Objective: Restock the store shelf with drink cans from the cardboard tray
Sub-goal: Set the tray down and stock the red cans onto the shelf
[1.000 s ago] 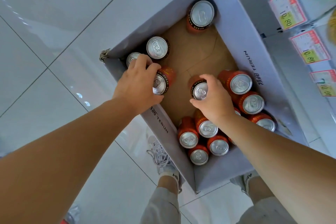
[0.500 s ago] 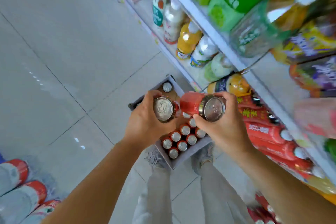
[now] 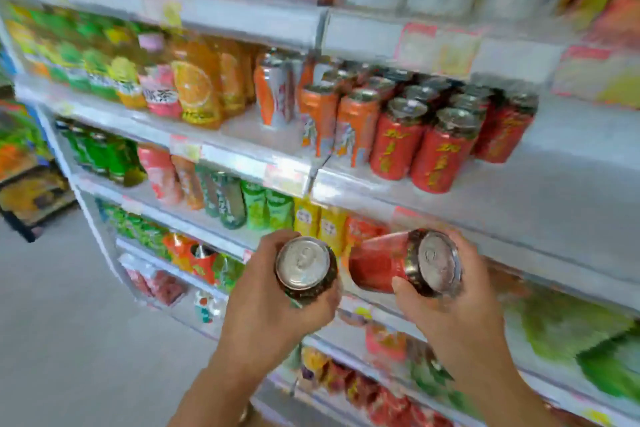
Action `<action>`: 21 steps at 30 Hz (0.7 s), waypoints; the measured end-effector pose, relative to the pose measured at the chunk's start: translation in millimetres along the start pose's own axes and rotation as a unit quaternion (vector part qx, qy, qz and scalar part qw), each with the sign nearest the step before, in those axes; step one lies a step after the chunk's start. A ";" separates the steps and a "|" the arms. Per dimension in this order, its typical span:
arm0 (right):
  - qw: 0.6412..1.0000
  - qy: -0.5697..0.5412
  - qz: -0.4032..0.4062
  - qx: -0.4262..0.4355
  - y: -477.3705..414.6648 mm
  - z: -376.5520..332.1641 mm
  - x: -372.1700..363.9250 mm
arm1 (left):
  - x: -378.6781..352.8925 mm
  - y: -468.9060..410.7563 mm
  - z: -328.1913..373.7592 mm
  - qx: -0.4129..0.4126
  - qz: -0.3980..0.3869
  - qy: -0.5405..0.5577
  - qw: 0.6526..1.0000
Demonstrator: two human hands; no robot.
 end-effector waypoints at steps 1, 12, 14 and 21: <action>1.000 -0.014 0.024 0.010 -6.7 -4.9 20.5 | -8.0 -8.5 17.2 -0.018 0.007 0.011 1.000; 0.982 0.140 0.119 0.038 -124.7 -31.2 140.8 | -91.7 -66.1 92.3 -0.100 0.048 0.077 0.991; 0.978 0.166 0.120 0.029 -147.9 -26.6 142.4 | -97.9 -69.6 91.2 -0.101 0.043 0.073 0.991; 0.985 0.159 0.070 -0.006 -195.1 -14.8 131.8 | -105.7 -80.2 82.0 -0.084 0.031 0.072 0.993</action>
Point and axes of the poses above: each hand's wrist, its own y-axis away from the middle knuckle, its own x-axis out of the back of the hand, z = x × y, the point moved 4 cm from there along -y, towards the middle knuckle, and after that the axes turned 13 degrees about -x, right-handed, at the moved point
